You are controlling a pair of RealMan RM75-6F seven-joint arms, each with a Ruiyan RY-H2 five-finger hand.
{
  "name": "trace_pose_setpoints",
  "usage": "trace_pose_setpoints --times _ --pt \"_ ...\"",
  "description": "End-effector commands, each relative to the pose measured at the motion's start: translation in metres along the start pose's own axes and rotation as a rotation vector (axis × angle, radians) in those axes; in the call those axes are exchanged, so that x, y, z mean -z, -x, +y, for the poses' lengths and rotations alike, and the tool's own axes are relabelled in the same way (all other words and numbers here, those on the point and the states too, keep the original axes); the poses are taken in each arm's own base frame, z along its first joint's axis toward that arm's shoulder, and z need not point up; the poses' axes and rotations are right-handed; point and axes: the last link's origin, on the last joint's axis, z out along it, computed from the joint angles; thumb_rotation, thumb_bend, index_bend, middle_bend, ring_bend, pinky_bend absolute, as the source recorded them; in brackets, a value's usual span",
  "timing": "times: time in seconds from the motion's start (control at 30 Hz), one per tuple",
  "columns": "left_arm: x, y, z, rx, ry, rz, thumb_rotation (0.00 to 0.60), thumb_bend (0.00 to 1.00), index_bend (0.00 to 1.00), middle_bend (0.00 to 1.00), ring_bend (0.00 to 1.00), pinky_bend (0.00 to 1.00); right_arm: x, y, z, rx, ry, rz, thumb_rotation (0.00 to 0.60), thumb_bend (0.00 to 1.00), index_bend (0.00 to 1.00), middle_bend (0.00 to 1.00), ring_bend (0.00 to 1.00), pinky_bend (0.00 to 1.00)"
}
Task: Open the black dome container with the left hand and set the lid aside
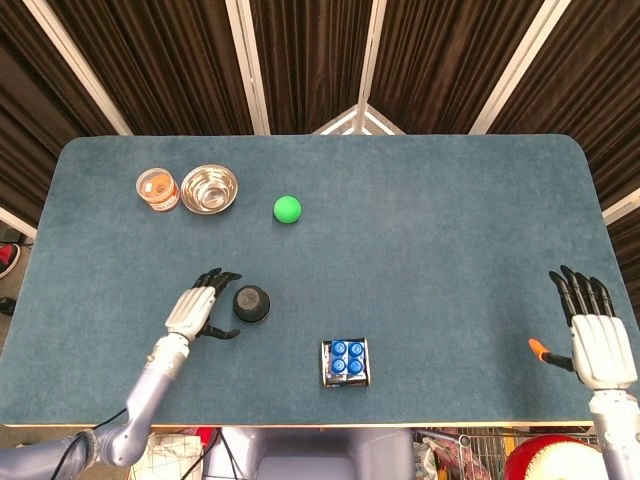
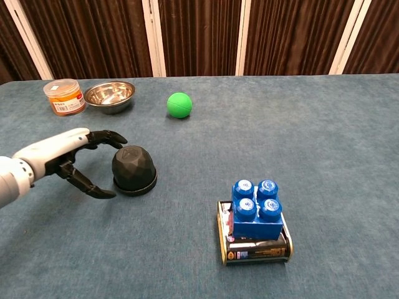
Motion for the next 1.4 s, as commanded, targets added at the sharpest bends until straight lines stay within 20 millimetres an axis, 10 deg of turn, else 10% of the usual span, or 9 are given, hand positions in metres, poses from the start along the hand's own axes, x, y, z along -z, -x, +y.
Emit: trace_pose_setpoints --times 0.03,1.4 --pt "-0.002 0.002 0.002 -0.007 -0.001 0.003 0.600 0.09 0.17 0.16 0.00 0.00 0.004 0.000 -0.003 -0.006 -0.006 -0.005 0.600 0.18 0.03 0.00 0.00 0.00" --pt "-0.025 0.030 0.028 -0.125 -0.015 0.017 0.600 0.28 0.31 0.33 0.00 0.00 0.004 0.001 -0.001 -0.026 -0.011 -0.036 0.600 0.18 0.03 0.00 0.00 0.00"
